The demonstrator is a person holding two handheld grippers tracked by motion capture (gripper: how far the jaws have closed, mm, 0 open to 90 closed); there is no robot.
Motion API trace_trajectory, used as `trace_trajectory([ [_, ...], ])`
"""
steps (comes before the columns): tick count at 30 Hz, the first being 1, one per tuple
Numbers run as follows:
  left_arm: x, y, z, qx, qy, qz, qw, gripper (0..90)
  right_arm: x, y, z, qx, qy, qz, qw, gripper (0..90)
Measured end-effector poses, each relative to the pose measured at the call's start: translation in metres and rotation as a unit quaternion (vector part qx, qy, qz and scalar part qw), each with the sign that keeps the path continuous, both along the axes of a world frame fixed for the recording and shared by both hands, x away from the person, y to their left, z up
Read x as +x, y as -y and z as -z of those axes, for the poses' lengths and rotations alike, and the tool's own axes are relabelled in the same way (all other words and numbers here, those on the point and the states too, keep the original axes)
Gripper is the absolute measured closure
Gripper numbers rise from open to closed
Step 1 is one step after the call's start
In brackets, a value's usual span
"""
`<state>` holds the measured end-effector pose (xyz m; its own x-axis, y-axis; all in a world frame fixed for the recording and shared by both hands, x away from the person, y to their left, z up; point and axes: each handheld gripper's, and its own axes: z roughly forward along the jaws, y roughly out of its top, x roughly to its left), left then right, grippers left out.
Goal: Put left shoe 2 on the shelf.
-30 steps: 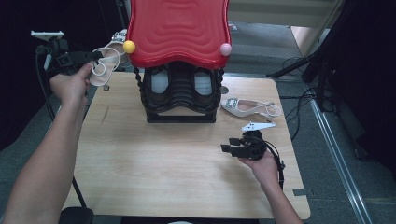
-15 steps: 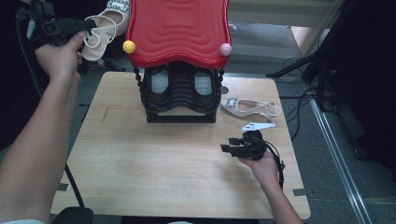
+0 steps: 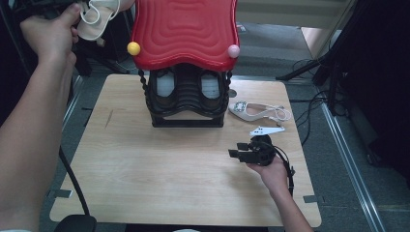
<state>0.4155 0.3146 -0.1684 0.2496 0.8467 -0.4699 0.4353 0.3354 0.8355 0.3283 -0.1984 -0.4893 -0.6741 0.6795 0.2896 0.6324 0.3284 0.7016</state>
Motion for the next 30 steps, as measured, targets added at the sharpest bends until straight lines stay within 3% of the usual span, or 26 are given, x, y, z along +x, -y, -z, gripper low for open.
trace_trajectory([
  [6, 0.006, 0.026, -0.009, -0.014, 0.009, 0.021, 0.9996, 80.7, -0.001, 0.000, 0.000, 0.000, 0.001, -0.001, 1.0000, 49.0],
  [11, 0.014, 0.049, -0.008, -0.006, 0.009, 0.032, 0.9994, 80.7, -0.001, 0.000, -0.001, 0.000, 0.003, -0.002, 1.0000, 48.9],
  [16, 0.024, 0.066, -0.001, -0.015, 0.002, 0.040, 0.9991, 80.7, -0.002, 0.000, -0.001, 0.003, 0.002, -0.006, 1.0000, 49.1],
  [21, 0.030, 0.082, 0.008, 0.005, -0.006, 0.047, 0.9988, 80.5, -0.002, 0.001, -0.002, 0.006, 0.002, -0.005, 1.0000, 49.0],
  [30, 0.038, 0.086, 0.032, 0.001, -0.023, 0.042, 0.9988, 80.4, -0.002, 0.002, -0.002, 0.007, 0.003, -0.004, 1.0000, 49.1],
])
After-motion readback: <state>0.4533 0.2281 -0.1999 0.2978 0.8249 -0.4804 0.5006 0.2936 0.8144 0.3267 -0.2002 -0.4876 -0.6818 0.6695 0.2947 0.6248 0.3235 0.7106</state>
